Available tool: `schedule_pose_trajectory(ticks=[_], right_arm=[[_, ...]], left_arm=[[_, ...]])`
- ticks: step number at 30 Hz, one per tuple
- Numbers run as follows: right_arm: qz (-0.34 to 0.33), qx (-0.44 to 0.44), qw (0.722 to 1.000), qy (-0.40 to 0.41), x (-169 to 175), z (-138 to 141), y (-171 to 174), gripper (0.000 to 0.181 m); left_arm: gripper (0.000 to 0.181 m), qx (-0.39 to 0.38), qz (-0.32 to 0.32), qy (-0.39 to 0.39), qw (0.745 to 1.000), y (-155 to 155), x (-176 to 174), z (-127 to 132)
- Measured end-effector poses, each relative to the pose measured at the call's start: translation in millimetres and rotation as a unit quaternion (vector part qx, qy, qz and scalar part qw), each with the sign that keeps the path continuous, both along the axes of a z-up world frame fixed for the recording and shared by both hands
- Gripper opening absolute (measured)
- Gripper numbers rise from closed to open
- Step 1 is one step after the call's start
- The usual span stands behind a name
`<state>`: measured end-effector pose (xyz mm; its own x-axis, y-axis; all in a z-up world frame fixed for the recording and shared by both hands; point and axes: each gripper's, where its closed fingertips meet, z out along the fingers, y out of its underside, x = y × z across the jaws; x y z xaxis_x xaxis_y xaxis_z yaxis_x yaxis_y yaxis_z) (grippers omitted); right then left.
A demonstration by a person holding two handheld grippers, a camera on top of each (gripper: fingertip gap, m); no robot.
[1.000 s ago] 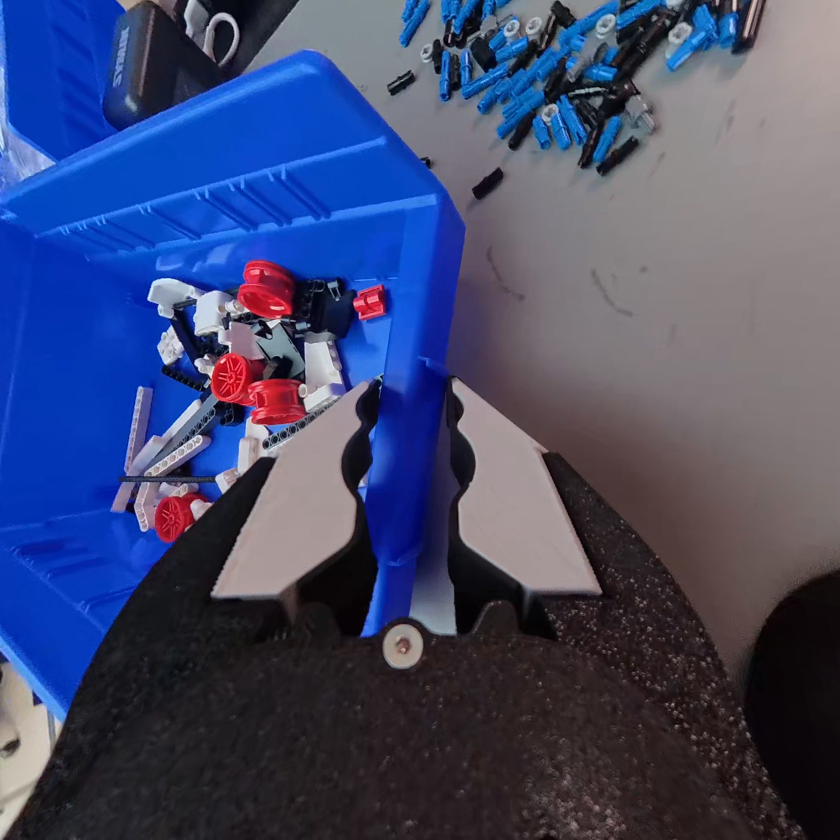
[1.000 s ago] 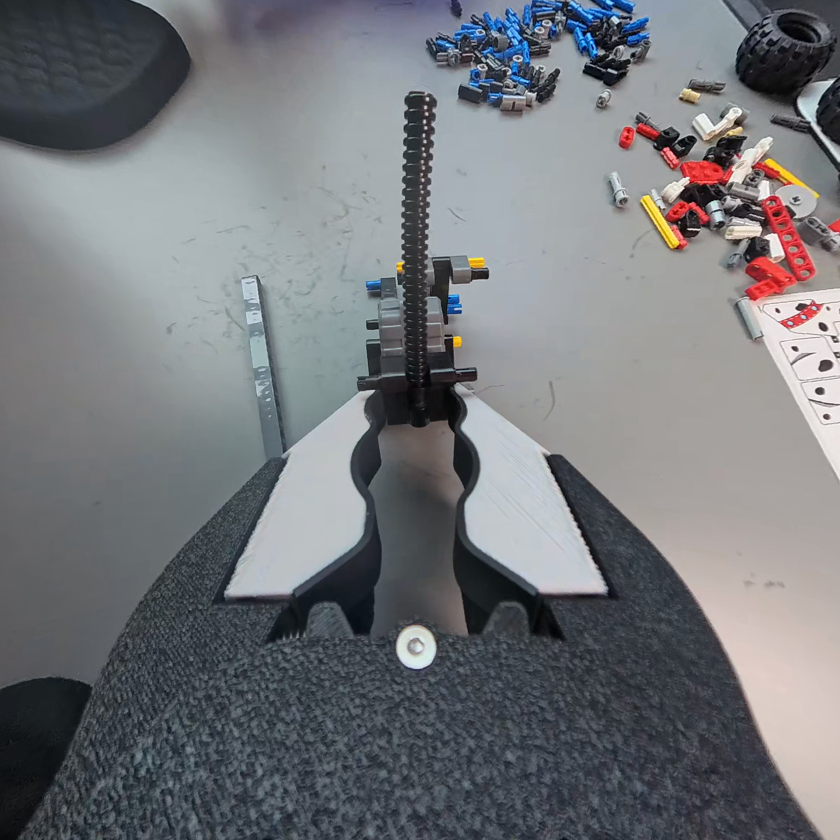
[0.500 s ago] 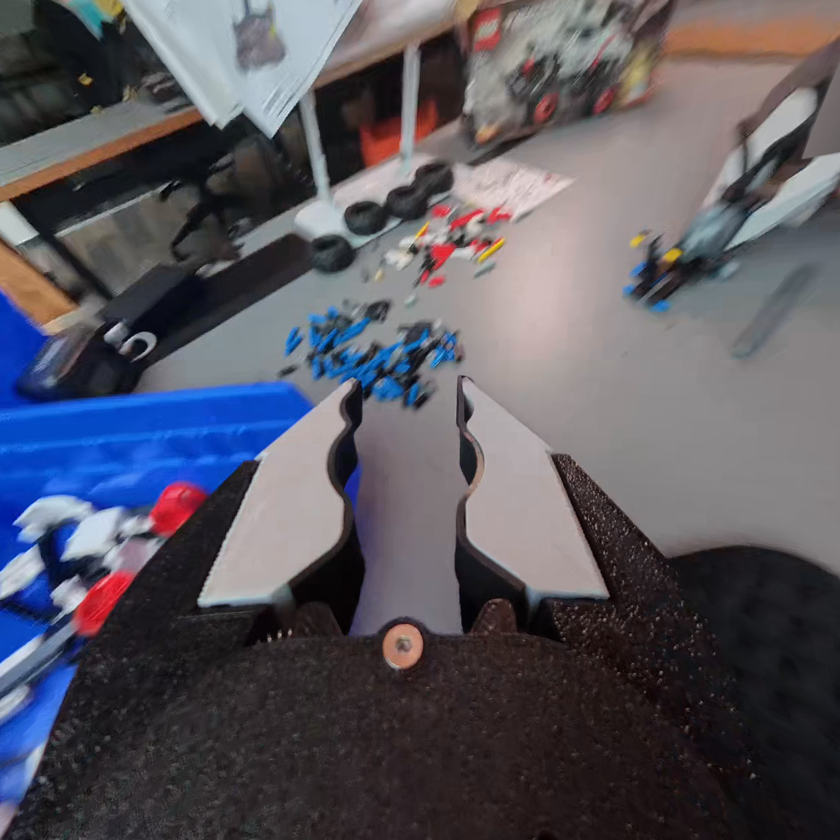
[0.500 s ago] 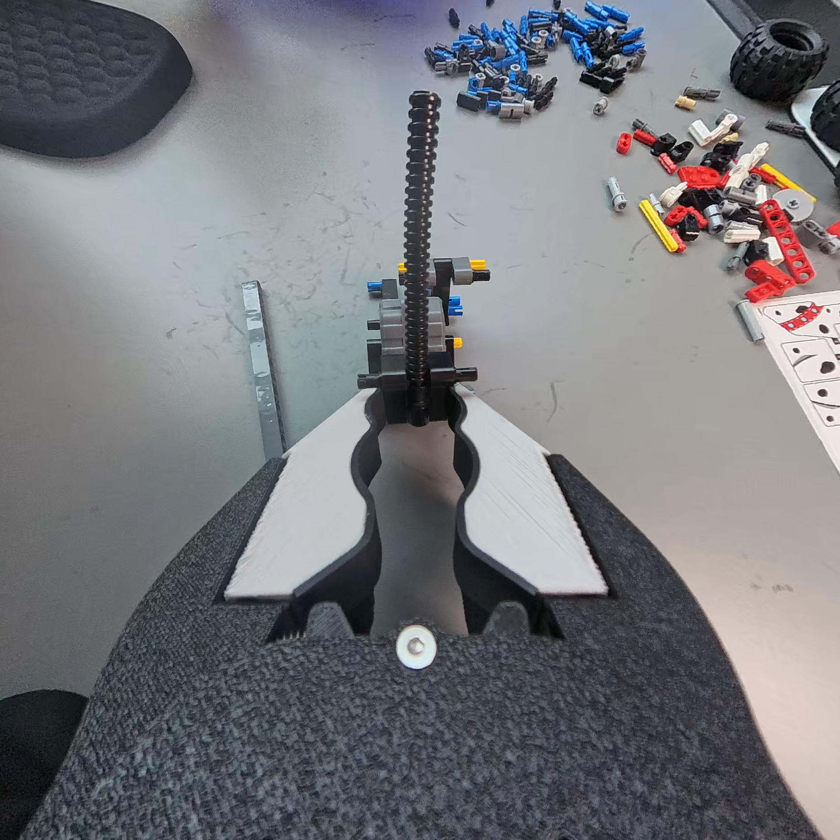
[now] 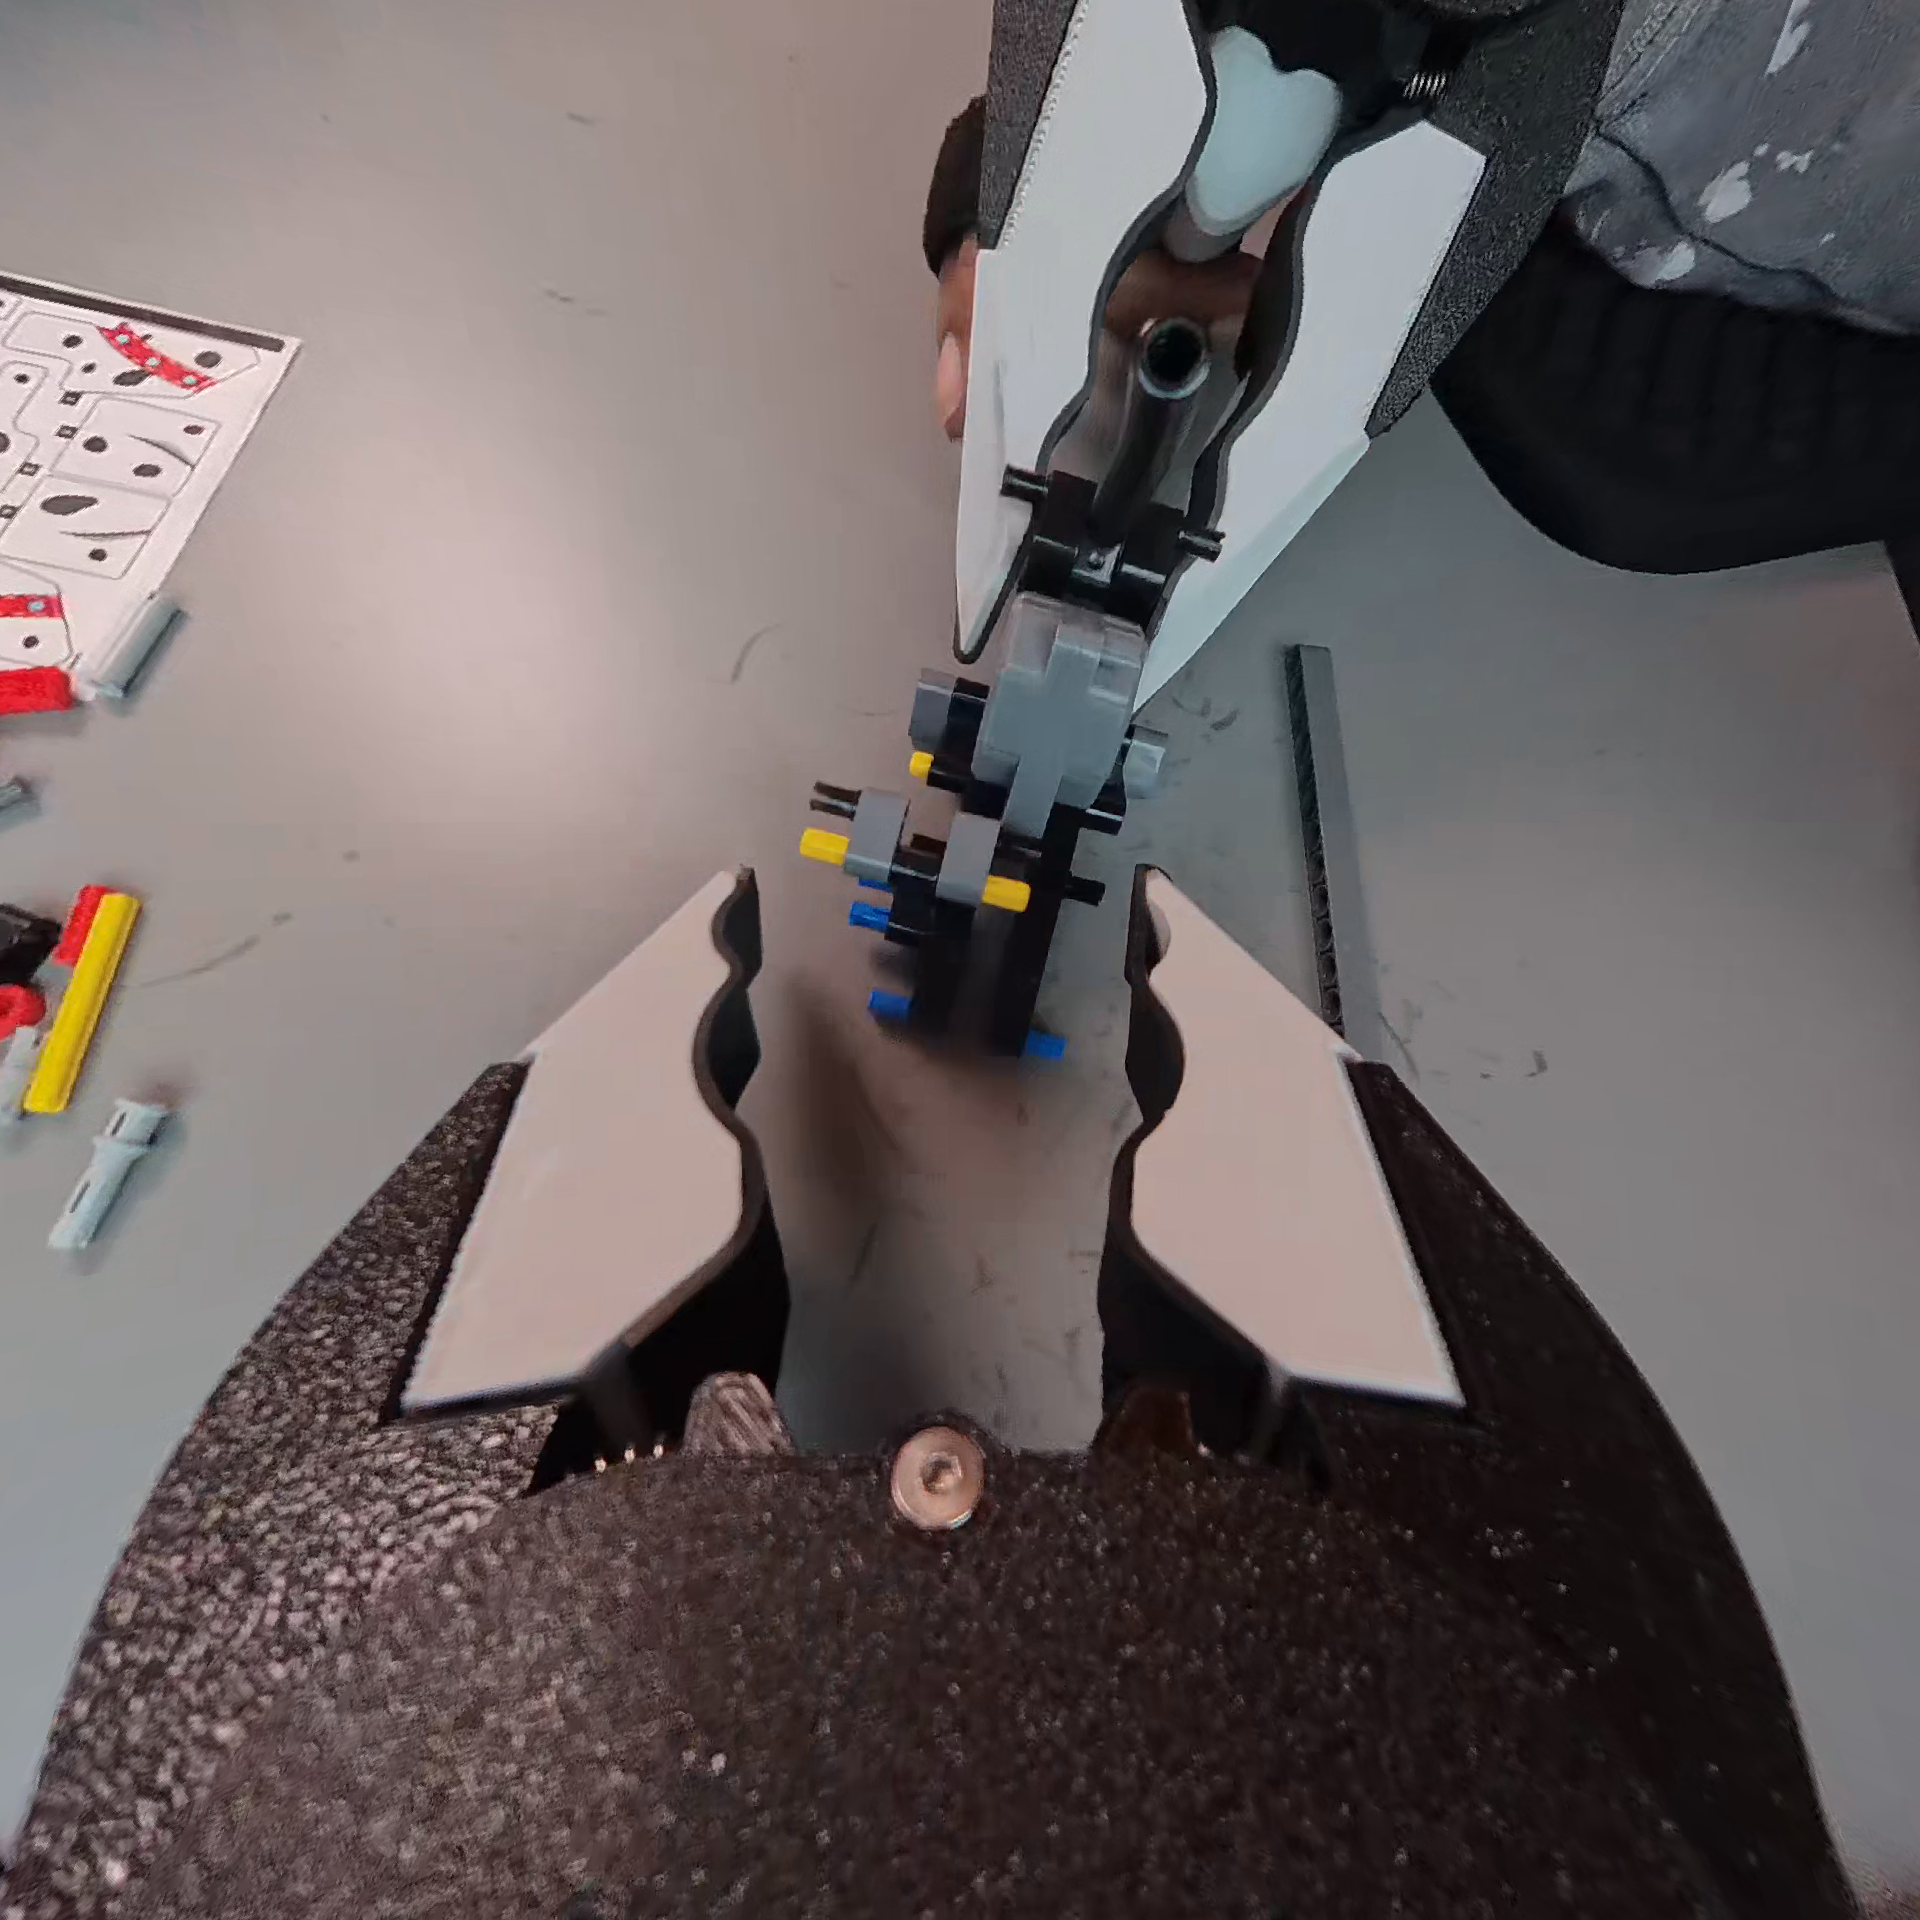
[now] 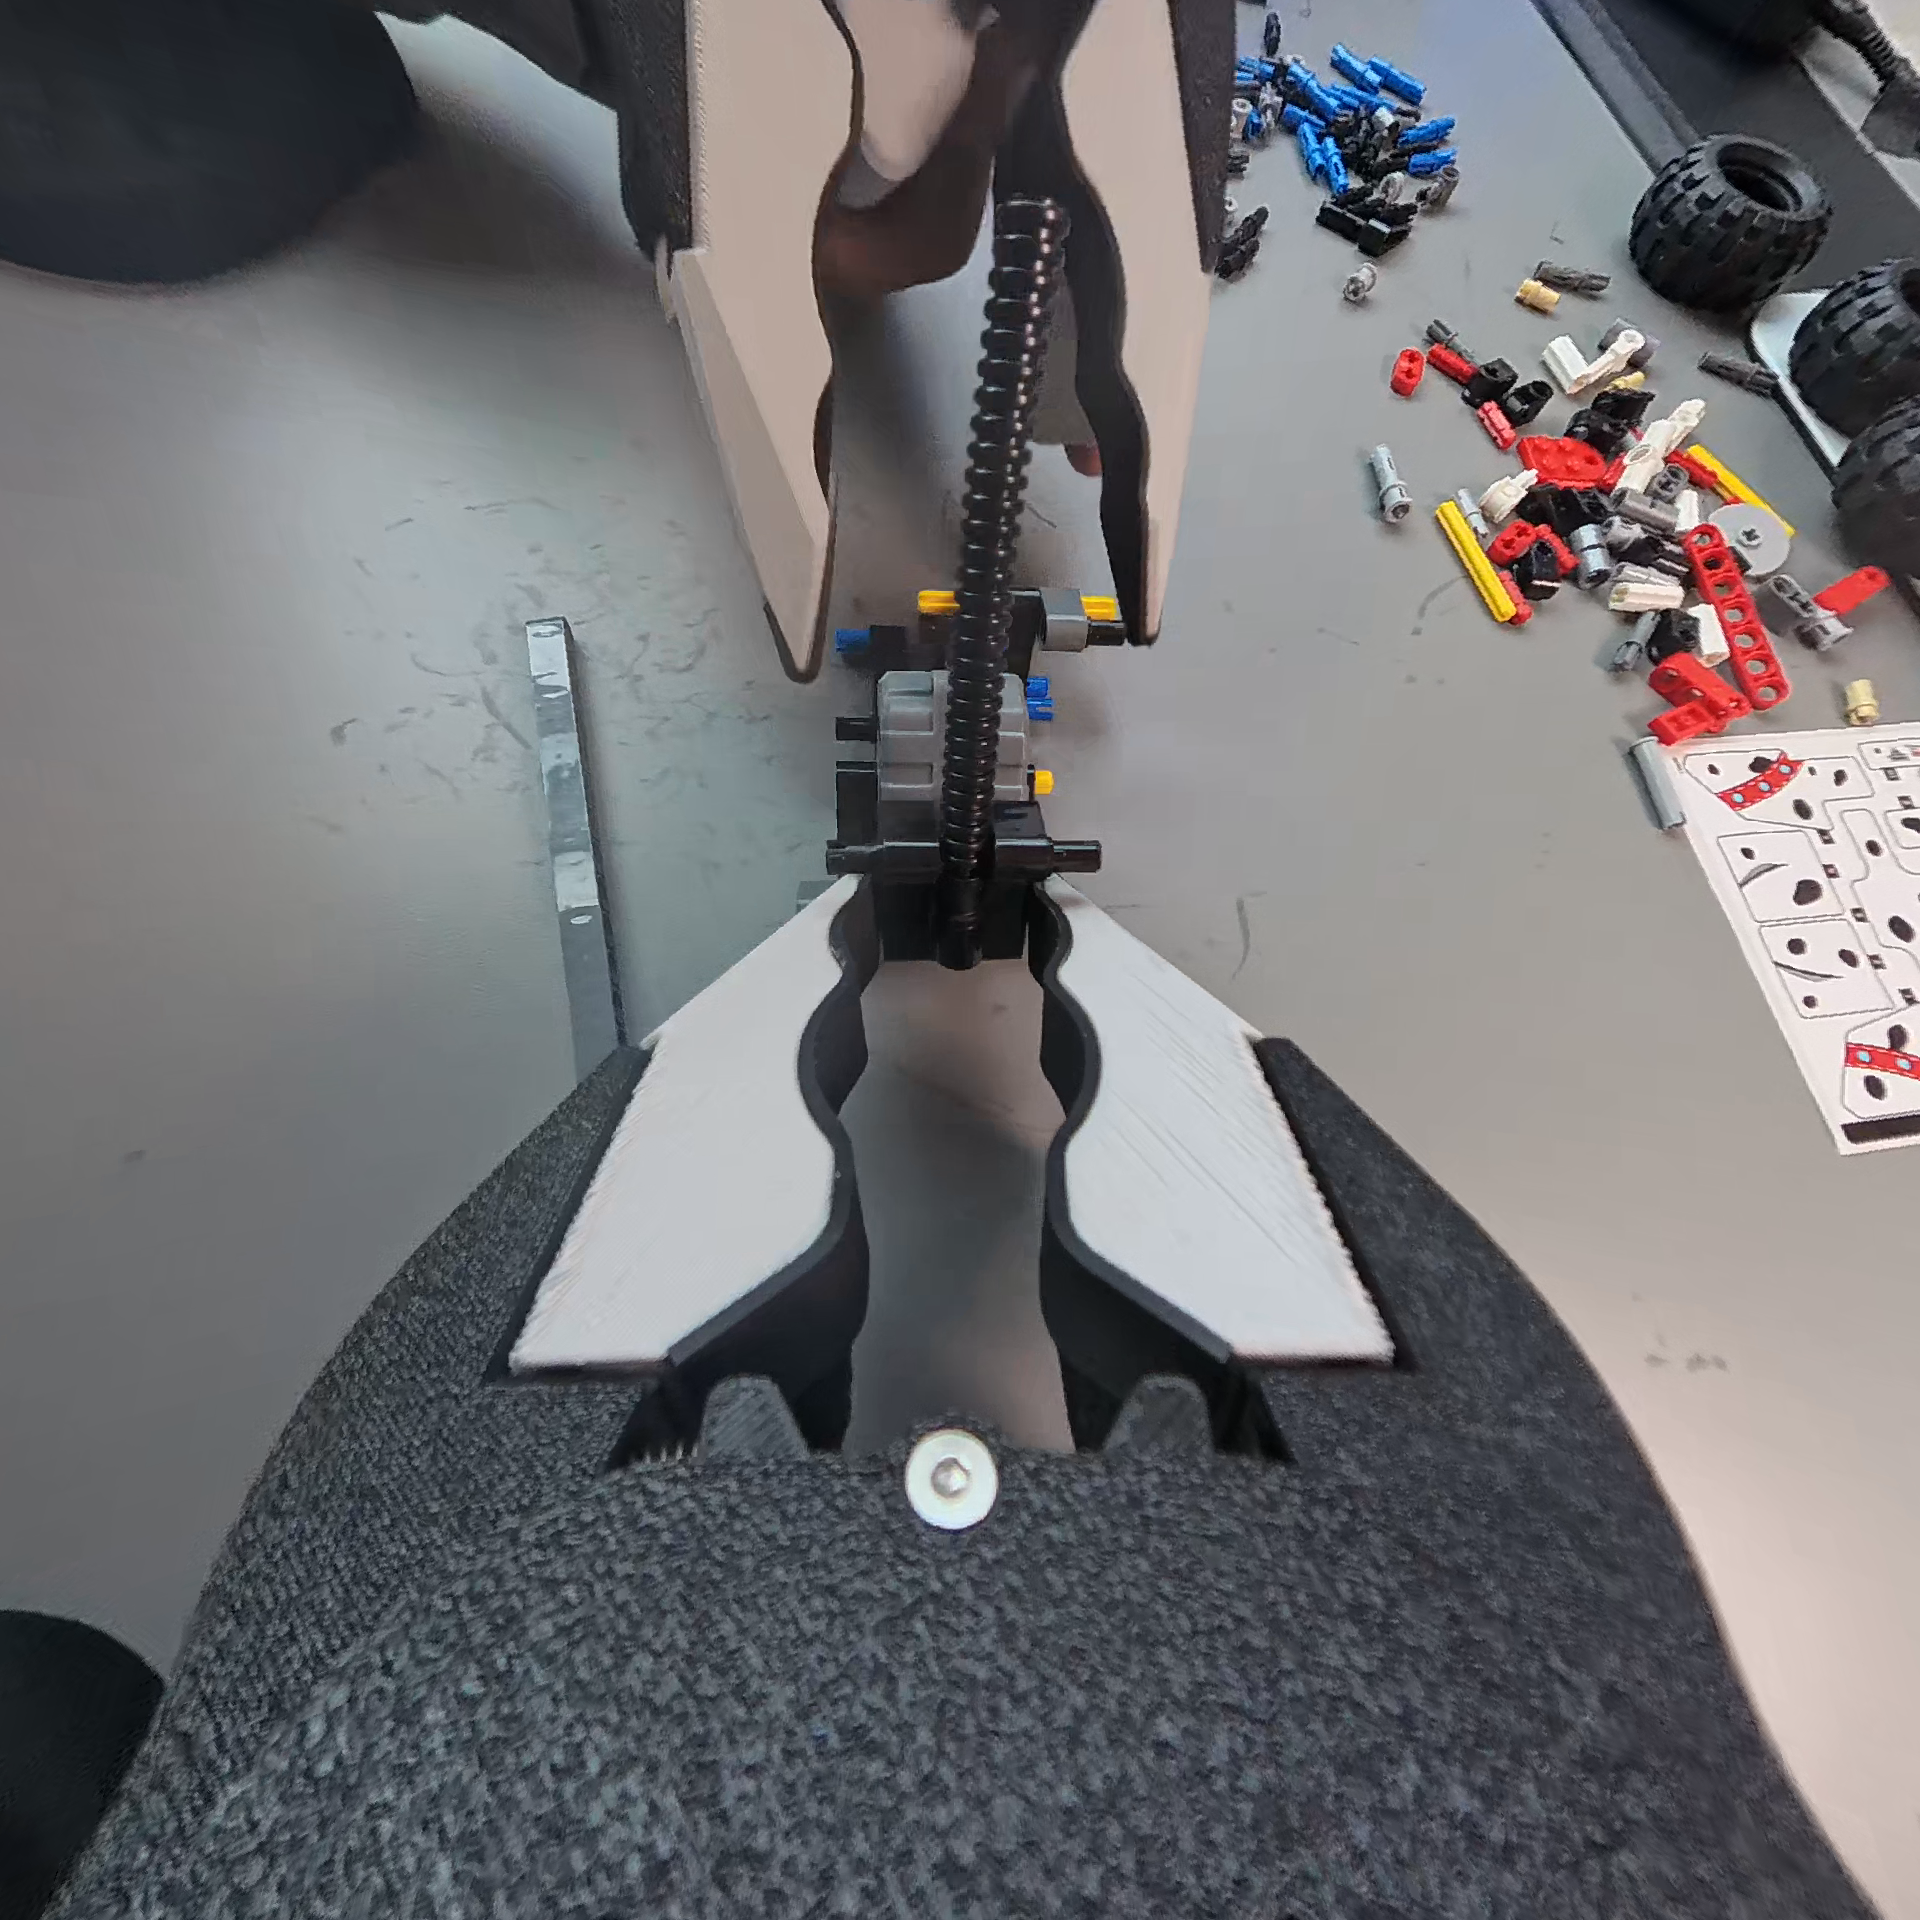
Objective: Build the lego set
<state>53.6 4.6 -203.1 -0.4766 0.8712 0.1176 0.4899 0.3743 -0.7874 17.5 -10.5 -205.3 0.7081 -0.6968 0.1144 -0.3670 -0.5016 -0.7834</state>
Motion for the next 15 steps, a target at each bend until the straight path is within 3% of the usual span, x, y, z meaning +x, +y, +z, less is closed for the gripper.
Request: schedule_pose_trajectory(ticks=[1,5,10,15], right_arm=[[0.003,0.006,1.000,0.003,0,0,0,0.029],[0.005,0.018,1.000,0.007,-1,-1,4,0.031],[-0.036,0.037,0.999,0.019,-2,0,23,0.036],[-0.040,0.046,0.998,0.025,-4,0,25,0.035]], left_arm=[[0.065,0.001,-0.007,0.003,1.000,2,4,0],[0.050,0.007,0.017,0.044,0.999,0,4,-4],[0.055,-0.007,0.011,0.025,1.000,-30,14,-5],[0.050,-0.018,0.013,0.042,0.999,-34,10,-15]])
